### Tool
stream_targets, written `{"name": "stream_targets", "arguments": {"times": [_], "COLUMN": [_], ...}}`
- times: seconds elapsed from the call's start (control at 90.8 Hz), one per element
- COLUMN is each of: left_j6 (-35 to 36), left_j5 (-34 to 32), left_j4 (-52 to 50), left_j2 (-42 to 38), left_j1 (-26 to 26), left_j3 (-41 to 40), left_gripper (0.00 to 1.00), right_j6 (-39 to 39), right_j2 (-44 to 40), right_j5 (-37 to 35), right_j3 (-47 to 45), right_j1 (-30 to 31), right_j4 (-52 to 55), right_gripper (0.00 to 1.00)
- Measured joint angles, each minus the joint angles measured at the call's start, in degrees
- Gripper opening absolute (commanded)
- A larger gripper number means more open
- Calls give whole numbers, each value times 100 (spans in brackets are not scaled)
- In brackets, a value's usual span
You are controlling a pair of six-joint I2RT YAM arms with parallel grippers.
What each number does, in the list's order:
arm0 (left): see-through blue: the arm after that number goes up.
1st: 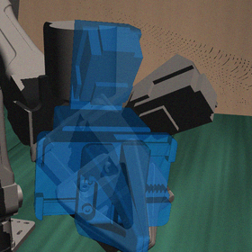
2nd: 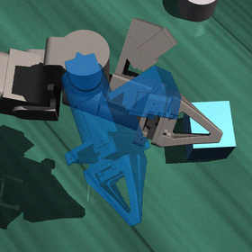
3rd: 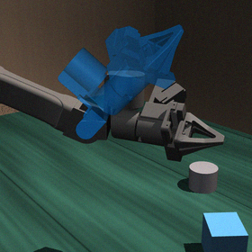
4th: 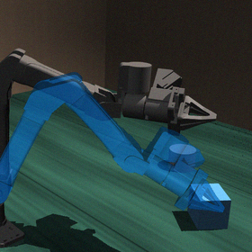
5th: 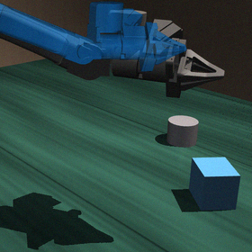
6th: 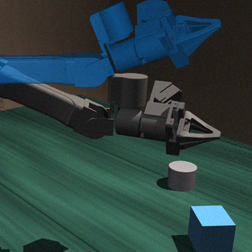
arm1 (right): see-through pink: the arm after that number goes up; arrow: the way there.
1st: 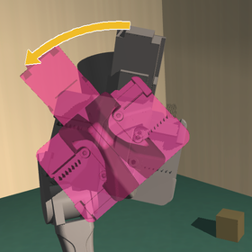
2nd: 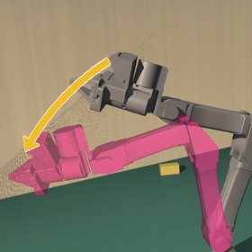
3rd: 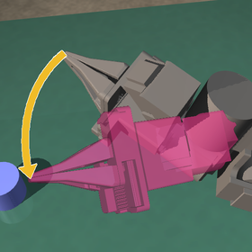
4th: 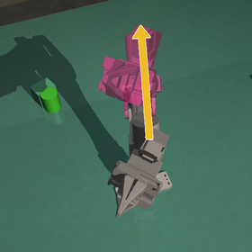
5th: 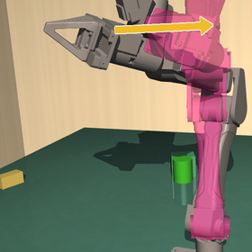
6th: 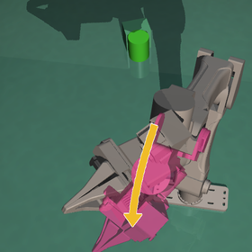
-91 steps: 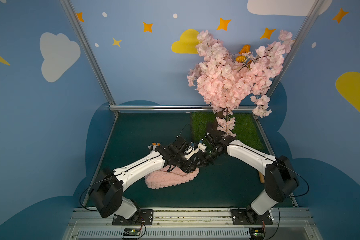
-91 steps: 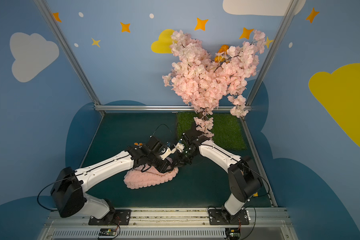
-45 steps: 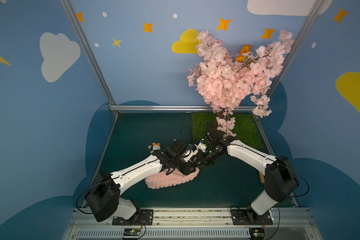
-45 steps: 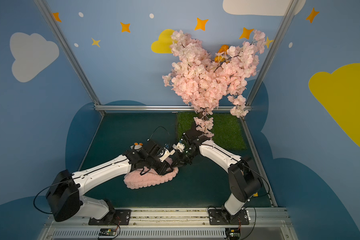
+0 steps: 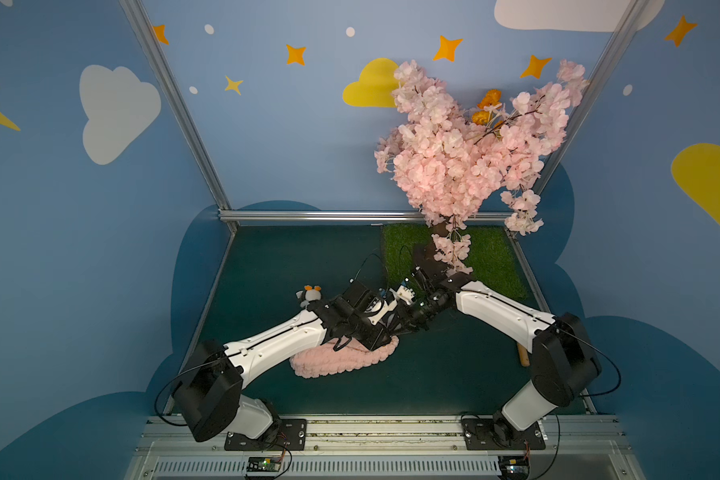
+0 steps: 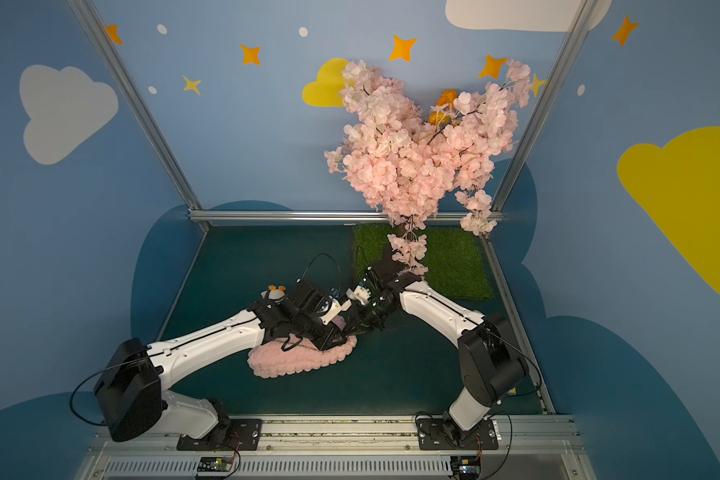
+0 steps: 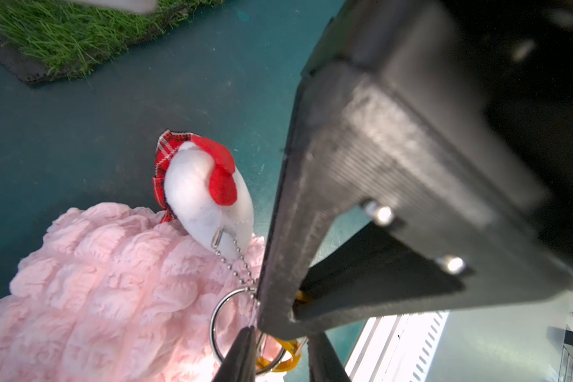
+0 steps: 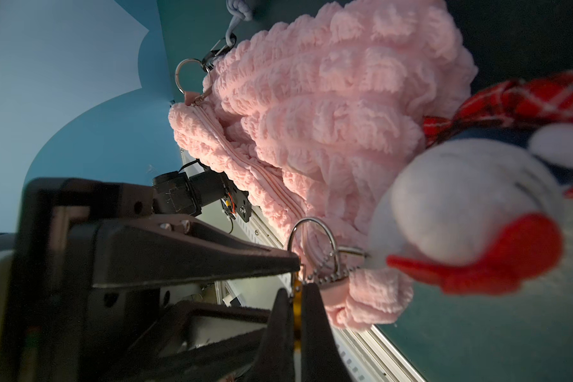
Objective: Remove the decoration from the bag
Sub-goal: Remove the decoration item from the bag.
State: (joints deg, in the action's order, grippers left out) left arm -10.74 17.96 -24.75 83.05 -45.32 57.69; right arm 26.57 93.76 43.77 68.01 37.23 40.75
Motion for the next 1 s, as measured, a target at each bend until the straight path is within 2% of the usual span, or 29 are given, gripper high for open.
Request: {"name": "stream_targets", "arguments": {"times": [0.44,1.002], "left_j6": [-76,-474], "left_j5": [-170,-317], "left_j4": [-142,-876], "left_j2": [92,195], "left_j1": [-72,-249], "left_j3": [111,597], "left_gripper": [9,8], "right_j6": [74,-9], "right_j2": [-4,-118], "right_j5": [-44,15], "right_j3": [-85,-26], "right_j1": [0,17], "right_j4": [-116,190], "right_gripper": [0,0]}}
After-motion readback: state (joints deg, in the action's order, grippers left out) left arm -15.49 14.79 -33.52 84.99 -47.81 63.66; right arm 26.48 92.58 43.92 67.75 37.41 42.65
